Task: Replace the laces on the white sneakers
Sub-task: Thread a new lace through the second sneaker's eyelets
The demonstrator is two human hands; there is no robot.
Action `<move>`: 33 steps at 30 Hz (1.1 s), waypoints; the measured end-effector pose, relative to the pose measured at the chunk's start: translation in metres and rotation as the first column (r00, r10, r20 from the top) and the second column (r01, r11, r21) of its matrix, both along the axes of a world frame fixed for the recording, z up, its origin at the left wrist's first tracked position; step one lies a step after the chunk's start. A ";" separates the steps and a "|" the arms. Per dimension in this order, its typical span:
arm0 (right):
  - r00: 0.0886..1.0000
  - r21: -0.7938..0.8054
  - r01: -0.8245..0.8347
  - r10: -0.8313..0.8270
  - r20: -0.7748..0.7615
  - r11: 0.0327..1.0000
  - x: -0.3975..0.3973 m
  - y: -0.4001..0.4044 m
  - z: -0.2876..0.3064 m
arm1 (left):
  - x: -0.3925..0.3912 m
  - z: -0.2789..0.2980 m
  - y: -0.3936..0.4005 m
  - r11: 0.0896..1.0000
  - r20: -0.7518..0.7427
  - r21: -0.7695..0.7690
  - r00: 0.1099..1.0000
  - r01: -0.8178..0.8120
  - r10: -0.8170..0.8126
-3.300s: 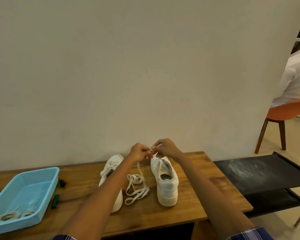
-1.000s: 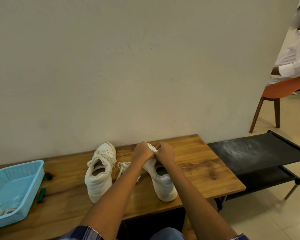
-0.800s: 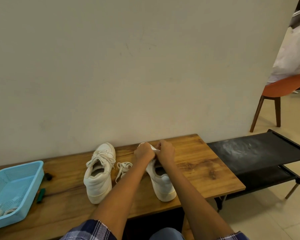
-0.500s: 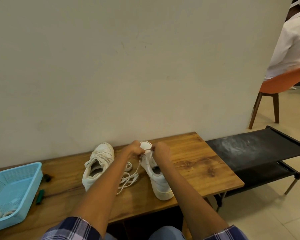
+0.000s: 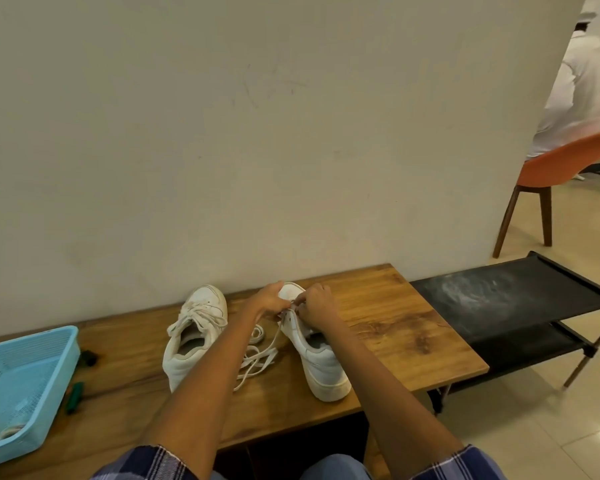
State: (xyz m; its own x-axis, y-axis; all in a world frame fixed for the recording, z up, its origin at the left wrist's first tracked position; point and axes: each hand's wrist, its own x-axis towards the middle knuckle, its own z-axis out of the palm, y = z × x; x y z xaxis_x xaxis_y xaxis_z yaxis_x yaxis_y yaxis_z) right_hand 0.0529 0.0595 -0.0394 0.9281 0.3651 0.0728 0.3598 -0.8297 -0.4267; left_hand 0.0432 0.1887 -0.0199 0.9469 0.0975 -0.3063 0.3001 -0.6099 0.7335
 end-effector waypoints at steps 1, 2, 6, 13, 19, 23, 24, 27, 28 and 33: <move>1.000 0.008 0.002 -0.002 -0.005 1.000 0.000 -0.001 0.000 | 0.000 0.001 0.000 1.000 -0.004 0.010 1.000 0.010 -0.010; 1.000 0.019 0.004 -0.004 -0.008 1.000 0.000 -0.002 0.000 | 0.001 0.000 0.000 1.000 -0.008 0.021 1.000 0.018 -0.018; 0.999 0.101 0.008 -0.003 -0.046 0.995 0.003 -0.002 0.002 | 0.002 0.001 0.000 0.998 -0.028 0.047 0.999 0.036 -0.035; 0.992 0.031 -0.025 0.028 -0.125 0.999 0.022 0.004 0.007 | 0.006 -0.003 0.004 1.000 0.029 0.022 1.000 0.004 -0.005; 0.998 -0.008 -0.037 0.037 -0.041 0.999 0.030 0.006 0.001 | 0.012 -0.005 0.009 0.999 0.032 -0.041 0.999 -0.034 0.035; 0.999 0.098 0.032 -0.033 0.009 0.995 0.028 0.005 0.001 | 0.011 -0.006 0.006 0.998 0.050 -0.032 0.998 -0.048 0.049; 0.997 0.167 0.076 -0.080 0.018 0.983 0.029 0.003 0.001 | 0.009 -0.006 0.006 0.998 0.055 -0.027 0.997 -0.058 0.060; 0.992 0.192 0.105 -0.116 0.046 0.976 0.028 0.001 0.003 | 0.006 -0.005 0.003 0.997 0.056 -0.032 0.996 -0.064 0.066; 0.995 0.137 0.079 -0.088 0.056 0.987 0.027 0.002 0.003 | 0.006 -0.004 0.002 0.998 0.053 -0.036 0.997 -0.059 0.061; 0.997 -0.042 -0.032 0.035 0.062 0.999 0.021 0.007 0.004 | 0.006 -0.003 0.000 0.995 0.035 -0.065 0.996 -0.080 0.082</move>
